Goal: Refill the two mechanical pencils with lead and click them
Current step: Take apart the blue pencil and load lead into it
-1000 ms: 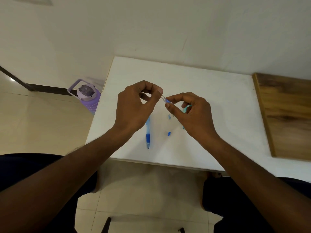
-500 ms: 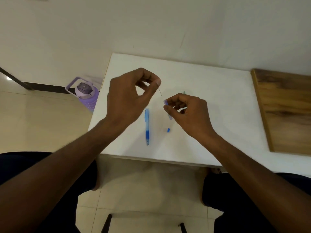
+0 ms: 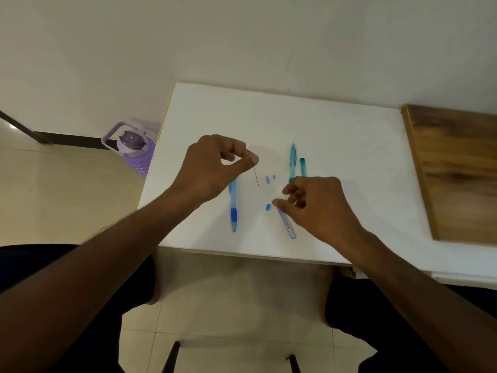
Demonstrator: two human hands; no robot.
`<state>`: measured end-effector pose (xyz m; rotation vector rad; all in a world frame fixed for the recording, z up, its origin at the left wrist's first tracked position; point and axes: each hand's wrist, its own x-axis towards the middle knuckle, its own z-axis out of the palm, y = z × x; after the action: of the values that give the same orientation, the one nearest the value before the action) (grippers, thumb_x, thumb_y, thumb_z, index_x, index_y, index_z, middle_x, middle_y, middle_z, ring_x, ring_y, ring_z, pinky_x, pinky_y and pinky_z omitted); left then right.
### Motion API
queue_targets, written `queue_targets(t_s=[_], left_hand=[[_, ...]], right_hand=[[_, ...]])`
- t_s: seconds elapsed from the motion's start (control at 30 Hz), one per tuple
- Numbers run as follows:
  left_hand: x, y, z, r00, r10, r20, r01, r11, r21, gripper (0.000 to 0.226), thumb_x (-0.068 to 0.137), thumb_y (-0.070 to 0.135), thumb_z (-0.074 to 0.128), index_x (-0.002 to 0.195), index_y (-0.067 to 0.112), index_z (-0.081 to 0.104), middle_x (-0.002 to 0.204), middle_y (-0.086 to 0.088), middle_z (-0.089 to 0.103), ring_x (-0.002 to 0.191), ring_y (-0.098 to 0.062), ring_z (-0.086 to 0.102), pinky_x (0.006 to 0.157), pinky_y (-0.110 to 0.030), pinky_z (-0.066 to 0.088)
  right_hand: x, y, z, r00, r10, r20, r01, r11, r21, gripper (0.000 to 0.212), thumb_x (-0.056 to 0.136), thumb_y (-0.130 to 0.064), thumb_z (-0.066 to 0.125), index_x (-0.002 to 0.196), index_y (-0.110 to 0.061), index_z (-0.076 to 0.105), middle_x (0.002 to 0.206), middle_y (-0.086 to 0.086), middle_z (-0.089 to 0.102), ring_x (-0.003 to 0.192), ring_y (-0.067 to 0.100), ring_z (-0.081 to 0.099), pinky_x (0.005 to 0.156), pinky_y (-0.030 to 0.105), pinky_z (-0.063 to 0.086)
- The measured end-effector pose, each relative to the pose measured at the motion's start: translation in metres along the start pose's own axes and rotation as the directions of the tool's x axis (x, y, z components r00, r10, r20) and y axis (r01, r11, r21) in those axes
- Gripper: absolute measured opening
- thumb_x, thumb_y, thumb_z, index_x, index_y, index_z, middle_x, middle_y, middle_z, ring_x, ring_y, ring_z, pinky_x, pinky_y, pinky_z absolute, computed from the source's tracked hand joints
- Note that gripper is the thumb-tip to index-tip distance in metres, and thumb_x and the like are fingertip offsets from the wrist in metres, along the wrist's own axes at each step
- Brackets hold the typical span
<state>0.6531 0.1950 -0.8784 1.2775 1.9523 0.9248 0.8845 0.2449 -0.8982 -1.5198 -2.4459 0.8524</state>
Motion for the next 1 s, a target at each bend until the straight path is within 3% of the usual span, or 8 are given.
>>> queue_targets(t_s=[0.13,0.23,0.4,0.5,0.57,0.73,0.87,1.0], left_hand=[[0.000,0.007,0.011,0.996,-0.036,0.084,0.038,0.999,-0.016,0.012,0.088,0.051,0.081,0.092,0.041,0.076,0.118,0.020,0.072,0.101,-0.003,0.070,0.075,-0.009,0.041],[-0.002,0.006,0.012,0.994,-0.049,0.099,0.053,0.998,-0.037,0.010,0.089,0.049,0.081,0.090,0.042,0.074,0.119,0.017,0.074,0.103,-0.006,0.071,0.076,-0.010,0.042],[-0.002,0.002,0.014,0.988,-0.097,0.120,0.105,0.993,-0.060,0.030,0.089,0.061,0.075,0.104,0.036,0.076,0.117,0.019,0.072,0.094,-0.004,0.067,0.085,-0.028,0.055],[0.003,-0.011,0.010,0.995,-0.073,0.061,0.056,0.966,0.252,0.050,0.089,0.077,0.062,0.103,0.030,0.071,0.093,0.019,0.068,0.080,-0.003,0.064,0.073,-0.025,0.052],[0.004,-0.024,0.009,0.992,-0.123,0.024,0.089,0.828,0.554,0.062,0.083,0.083,0.062,0.093,0.022,0.065,0.078,0.010,0.064,0.070,-0.010,0.062,0.066,-0.029,0.048],[-0.002,-0.035,0.027,0.985,-0.161,0.059,0.070,0.689,0.721,0.065,0.084,0.084,0.059,0.081,0.019,0.059,0.072,0.003,0.059,0.061,-0.014,0.057,0.060,-0.030,0.046],[-0.003,-0.030,0.029,0.987,-0.124,0.103,0.026,0.755,0.655,0.039,0.094,0.059,0.071,0.085,0.021,0.064,0.073,0.005,0.060,0.061,-0.015,0.060,0.058,-0.027,0.045],[-0.004,-0.018,0.021,0.983,0.078,0.168,-0.138,0.913,0.383,0.022,0.098,0.041,0.073,0.096,0.019,0.070,0.085,0.007,0.075,0.072,-0.012,0.072,0.072,-0.032,0.063]], right_hand=[[0.014,-0.020,-0.011,0.998,-0.003,0.065,-0.018,0.945,0.326,0.023,0.090,-0.044,0.076,0.107,-0.029,0.079,0.086,-0.022,0.076,0.082,-0.004,0.072,0.075,0.006,0.053],[0.019,-0.030,-0.008,0.989,0.004,0.145,-0.062,0.915,0.399,0.023,0.089,-0.035,0.079,0.108,-0.022,0.080,0.089,-0.012,0.079,0.082,0.006,0.076,0.084,0.024,0.062],[0.021,-0.027,-0.006,0.987,0.036,0.159,-0.106,0.883,0.458,0.018,0.090,-0.028,0.079,0.104,-0.017,0.080,0.087,-0.005,0.080,0.079,0.009,0.077,0.081,0.028,0.065],[0.022,-0.022,-0.008,0.985,0.056,0.165,-0.138,0.829,0.543,0.012,0.090,-0.024,0.080,0.100,-0.018,0.080,0.086,-0.004,0.081,0.081,0.012,0.078,0.077,0.030,0.065],[0.022,-0.019,-0.010,0.984,0.084,0.155,-0.163,0.762,0.626,0.011,0.091,-0.022,0.079,0.100,-0.016,0.080,0.088,0.000,0.081,0.083,0.017,0.079,0.079,0.032,0.065],[0.025,-0.018,-0.009,0.980,0.138,0.145,-0.200,0.645,0.737,0.009,0.093,-0.018,0.078,0.100,-0.014,0.079,0.091,0.005,0.081,0.086,0.022,0.079,0.081,0.035,0.065],[0.029,-0.018,-0.011,0.978,0.165,0.126,-0.201,0.600,0.774,0.010,0.093,-0.017,0.077,0.102,-0.012,0.078,0.092,0.007,0.081,0.085,0.024,0.079,0.081,0.036,0.065],[0.031,-0.018,-0.016,0.975,0.214,0.060,-0.175,0.571,0.802,0.012,0.094,-0.020,0.077,0.102,-0.011,0.076,0.092,0.006,0.082,0.085,0.024,0.079,0.081,0.036,0.065]])
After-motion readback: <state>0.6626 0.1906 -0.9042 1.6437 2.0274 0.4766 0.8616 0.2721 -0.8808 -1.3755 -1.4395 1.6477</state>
